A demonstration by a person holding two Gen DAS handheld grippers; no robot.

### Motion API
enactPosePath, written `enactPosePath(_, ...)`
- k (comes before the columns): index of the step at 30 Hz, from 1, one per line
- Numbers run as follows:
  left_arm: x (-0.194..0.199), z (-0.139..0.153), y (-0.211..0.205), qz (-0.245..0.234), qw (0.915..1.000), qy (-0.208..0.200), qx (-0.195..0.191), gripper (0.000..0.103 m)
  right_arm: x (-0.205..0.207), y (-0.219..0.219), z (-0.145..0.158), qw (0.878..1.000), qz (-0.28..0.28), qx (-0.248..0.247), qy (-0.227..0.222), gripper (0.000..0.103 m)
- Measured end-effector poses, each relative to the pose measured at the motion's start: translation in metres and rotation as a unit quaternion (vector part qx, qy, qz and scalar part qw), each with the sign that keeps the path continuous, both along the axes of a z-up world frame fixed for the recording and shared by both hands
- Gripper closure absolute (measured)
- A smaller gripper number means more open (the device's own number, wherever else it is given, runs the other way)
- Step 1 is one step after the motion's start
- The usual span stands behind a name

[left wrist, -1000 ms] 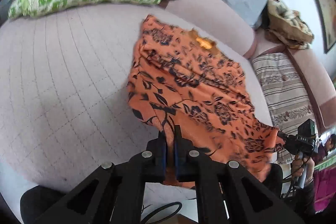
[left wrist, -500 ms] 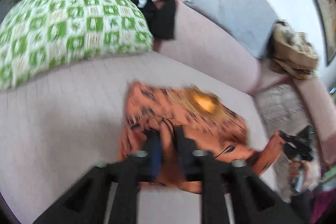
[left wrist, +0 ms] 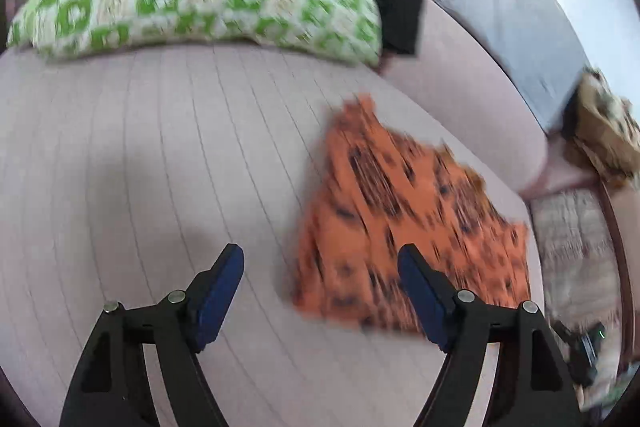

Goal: Fold small clothes

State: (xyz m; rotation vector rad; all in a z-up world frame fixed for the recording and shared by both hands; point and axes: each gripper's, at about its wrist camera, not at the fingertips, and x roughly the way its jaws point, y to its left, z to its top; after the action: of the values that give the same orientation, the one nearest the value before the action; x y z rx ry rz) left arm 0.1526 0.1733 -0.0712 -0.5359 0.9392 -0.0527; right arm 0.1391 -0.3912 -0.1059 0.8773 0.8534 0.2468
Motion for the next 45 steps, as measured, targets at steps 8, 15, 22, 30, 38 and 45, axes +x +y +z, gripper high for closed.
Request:
enactPosePath(8, 0.008, -0.036, -0.054, -0.003, 0.9993, 0.027, -0.025, 0.023, 0.015, 0.023, -0.045, 0.994, -0.045, 0.087, 0.037, 0.021)
enactPosePath(15, 0.031, -0.034, -0.049, 0.024, 0.9973, 0.052, -0.046, 0.09, 0.059, 0.037, -0.052, 0.991, -0.08, 0.072, 0.075, 0.087)
enactPosePath(22, -0.054, 0.054, -0.056, 0.006, 0.9987, -0.049, -0.015, 0.091, 0.019, 0.037, 0.043, 0.999, -0.039, 0.011, -0.02, 0.091)
enactPosePath(30, -0.132, -0.037, -0.043, 0.007, 0.9964, 0.08, -0.027, 0.076, -0.076, 0.026, -0.037, 0.996, 0.019, -0.032, 0.079, 0.07)
enactPosePath(38, -0.113, 0.027, -0.01, -0.002, 0.999, -0.013, 0.044, 0.034, -0.088, -0.018, 0.009, 0.995, -0.014, -0.095, 0.002, 0.038)
enactPosePath(45, -0.031, 0.022, -0.022, -0.076, 0.9936, -0.009, 0.083, 0.035, 0.02, 0.014, 0.042, 0.976, 0.101, -0.191, -0.033, 0.038)
